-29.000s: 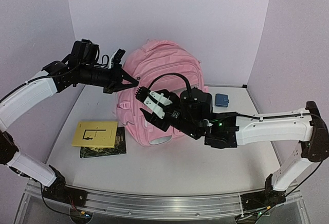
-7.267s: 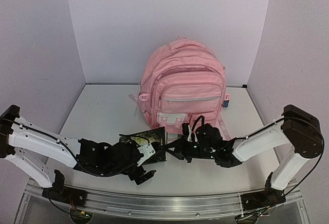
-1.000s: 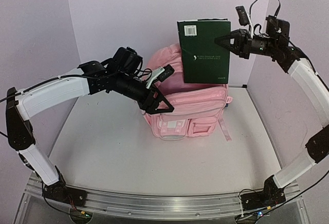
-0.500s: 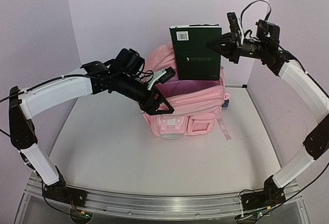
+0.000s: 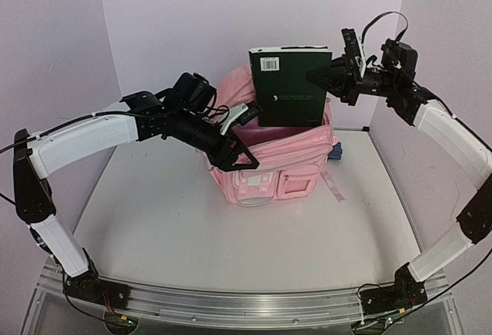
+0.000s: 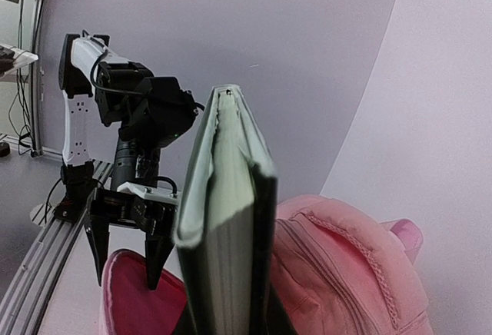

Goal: Pack the student bag
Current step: Place the book in the student bag.

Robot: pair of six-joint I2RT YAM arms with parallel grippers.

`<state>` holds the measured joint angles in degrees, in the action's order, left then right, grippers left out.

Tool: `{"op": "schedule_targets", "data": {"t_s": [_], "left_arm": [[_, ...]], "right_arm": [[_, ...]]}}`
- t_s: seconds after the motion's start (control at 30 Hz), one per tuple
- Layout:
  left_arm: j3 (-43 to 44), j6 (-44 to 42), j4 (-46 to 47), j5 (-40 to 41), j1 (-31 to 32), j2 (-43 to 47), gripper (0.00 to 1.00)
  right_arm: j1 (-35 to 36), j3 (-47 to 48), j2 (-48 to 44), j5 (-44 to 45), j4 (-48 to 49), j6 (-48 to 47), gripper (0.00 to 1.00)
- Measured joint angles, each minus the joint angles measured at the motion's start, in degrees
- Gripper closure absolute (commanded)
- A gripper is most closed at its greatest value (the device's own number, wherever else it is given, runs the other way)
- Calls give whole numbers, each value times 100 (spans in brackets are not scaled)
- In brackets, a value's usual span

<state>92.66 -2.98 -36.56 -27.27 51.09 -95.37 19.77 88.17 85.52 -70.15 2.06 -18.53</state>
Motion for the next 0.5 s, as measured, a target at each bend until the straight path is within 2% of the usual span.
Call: {"op": "schedule_targets", "data": {"t_s": [0.23, 0.5], "left_arm": [[0, 2, 109, -24, -157, 4, 43], [-8, 2, 108, -66, -214, 41, 43]], "right_arm": [[50, -173, -275, -135, 77, 519, 100], [112, -361, -230, 50, 178, 618, 100]]}}
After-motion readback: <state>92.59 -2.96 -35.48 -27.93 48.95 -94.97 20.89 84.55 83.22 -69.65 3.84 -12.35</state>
